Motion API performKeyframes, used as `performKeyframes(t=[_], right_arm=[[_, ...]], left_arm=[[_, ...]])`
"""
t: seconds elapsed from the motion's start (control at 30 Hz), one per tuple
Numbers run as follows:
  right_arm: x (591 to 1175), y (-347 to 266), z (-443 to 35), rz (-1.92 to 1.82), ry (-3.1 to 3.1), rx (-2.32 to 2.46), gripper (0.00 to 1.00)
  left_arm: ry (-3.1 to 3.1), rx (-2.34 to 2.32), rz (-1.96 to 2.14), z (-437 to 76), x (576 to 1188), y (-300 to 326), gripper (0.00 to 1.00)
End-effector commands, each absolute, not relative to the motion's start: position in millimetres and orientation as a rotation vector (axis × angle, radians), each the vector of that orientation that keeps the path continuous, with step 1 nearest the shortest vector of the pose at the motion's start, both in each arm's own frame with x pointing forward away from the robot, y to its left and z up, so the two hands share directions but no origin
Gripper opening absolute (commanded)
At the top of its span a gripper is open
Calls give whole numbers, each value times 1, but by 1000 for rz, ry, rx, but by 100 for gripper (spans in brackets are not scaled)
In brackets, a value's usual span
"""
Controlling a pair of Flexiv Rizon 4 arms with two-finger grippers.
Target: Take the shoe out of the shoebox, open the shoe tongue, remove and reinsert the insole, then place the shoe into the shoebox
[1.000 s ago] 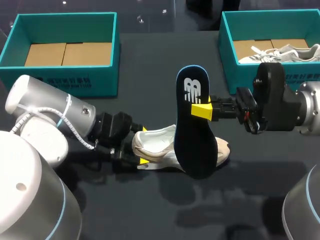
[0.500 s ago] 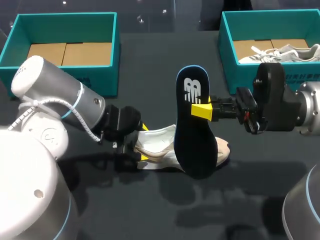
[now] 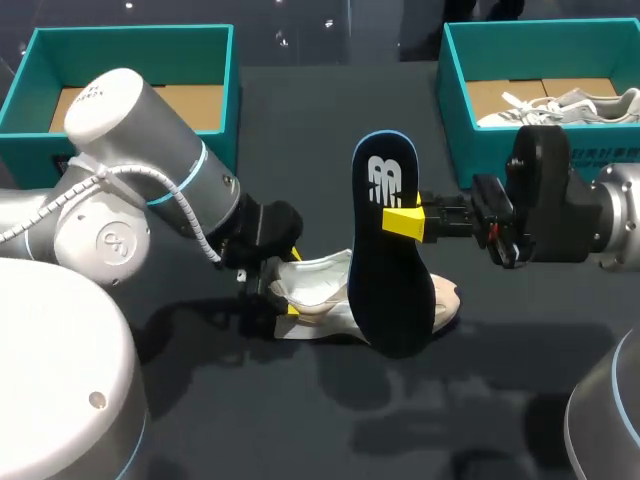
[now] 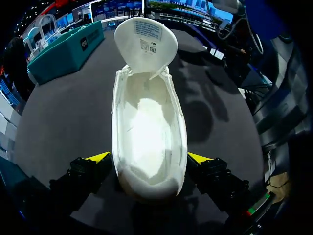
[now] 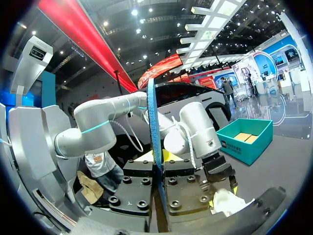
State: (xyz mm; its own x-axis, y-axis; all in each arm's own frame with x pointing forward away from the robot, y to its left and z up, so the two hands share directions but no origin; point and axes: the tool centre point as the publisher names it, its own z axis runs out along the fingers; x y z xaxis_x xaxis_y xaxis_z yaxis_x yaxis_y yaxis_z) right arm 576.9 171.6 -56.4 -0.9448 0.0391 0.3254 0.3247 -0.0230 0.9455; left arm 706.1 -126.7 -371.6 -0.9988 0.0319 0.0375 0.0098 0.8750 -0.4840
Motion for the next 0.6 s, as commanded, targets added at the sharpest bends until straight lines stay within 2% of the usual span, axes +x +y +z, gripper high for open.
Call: performKeyframes(t=[0.03, 0.6], right_arm=[[577, 173, -57, -2078, -2042, -390, 0], [577, 173, -57, -2078, -2042, -390, 0]], left_arm=[[-3021, -34, 690, -371, 706, -129, 100], [-3064, 7, 483, -363, 713, -134, 100]])
